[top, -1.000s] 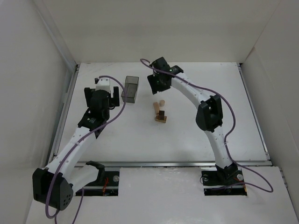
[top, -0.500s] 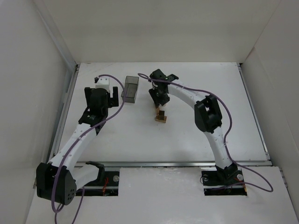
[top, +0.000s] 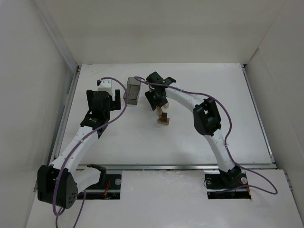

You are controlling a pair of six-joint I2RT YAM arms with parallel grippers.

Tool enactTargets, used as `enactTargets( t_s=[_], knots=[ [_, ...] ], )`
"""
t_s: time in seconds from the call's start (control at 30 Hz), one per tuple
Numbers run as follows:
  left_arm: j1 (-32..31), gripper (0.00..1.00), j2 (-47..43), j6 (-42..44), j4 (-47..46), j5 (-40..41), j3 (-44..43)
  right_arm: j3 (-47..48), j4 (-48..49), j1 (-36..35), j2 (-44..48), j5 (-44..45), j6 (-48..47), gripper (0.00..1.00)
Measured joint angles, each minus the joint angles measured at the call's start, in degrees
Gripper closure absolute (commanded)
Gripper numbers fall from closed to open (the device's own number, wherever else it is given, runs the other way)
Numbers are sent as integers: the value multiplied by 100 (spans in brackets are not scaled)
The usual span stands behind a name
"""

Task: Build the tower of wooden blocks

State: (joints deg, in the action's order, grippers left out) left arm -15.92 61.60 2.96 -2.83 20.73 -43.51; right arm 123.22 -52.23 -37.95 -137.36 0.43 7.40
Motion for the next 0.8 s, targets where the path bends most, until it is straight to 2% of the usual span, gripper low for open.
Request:
enactTargets(
  t_s=[0.6,0.8],
  knots=[
    [0,1,0,22,-35,0,2,2,-50,2,-2,772,46,45],
    [0,1,-2,22,-33,0,2,2,-107,46,-2,732,149,49]
  ],
)
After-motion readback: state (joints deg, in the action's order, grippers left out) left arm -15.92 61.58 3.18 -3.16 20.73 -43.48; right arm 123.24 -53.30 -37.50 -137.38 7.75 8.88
